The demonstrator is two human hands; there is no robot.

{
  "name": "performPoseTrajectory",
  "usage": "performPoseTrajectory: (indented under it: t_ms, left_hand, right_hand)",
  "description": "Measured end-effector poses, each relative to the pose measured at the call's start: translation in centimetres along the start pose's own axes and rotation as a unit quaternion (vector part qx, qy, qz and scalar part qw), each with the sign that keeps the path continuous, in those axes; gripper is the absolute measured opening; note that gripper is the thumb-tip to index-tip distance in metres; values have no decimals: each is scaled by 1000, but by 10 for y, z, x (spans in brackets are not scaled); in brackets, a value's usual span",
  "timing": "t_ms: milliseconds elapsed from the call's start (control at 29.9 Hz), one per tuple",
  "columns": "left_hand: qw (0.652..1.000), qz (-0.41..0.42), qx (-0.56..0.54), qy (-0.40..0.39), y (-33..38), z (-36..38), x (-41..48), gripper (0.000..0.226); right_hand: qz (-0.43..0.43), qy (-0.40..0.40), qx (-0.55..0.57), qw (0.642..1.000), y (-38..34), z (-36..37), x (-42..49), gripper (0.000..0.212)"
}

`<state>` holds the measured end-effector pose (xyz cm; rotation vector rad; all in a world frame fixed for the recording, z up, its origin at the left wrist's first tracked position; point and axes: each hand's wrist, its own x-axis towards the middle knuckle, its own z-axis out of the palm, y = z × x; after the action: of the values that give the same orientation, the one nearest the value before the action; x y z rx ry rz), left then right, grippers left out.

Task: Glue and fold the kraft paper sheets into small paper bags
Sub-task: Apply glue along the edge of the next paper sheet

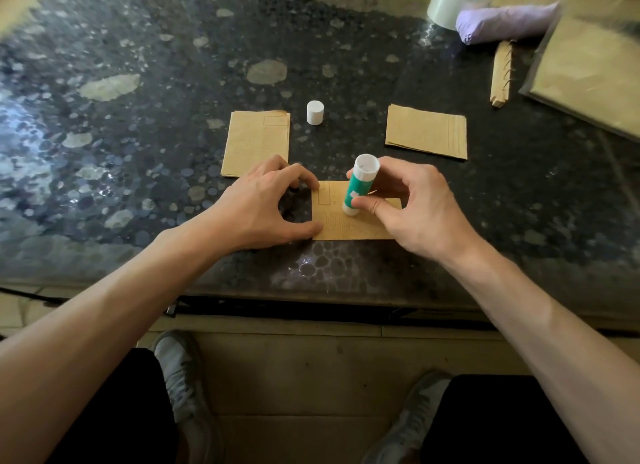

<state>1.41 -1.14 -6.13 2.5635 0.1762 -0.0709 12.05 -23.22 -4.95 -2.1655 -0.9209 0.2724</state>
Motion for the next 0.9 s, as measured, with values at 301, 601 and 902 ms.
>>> performPoseTrajectory:
  t_ms: [301,601,902]
  left_hand:
    - [1000,3,2,5,0,0,-1,65]
    - [1000,4,6,-2,0,0,0,66]
    - [1000,9,9,0,-1,0,0,63]
  right_hand:
    - [3,10,-13,1000,-3,-4,-5,41]
    - [0,-21,-2,1000,-4,-7,-9,35]
    - [-9,-67,16,998,-8,-13,-15,34]
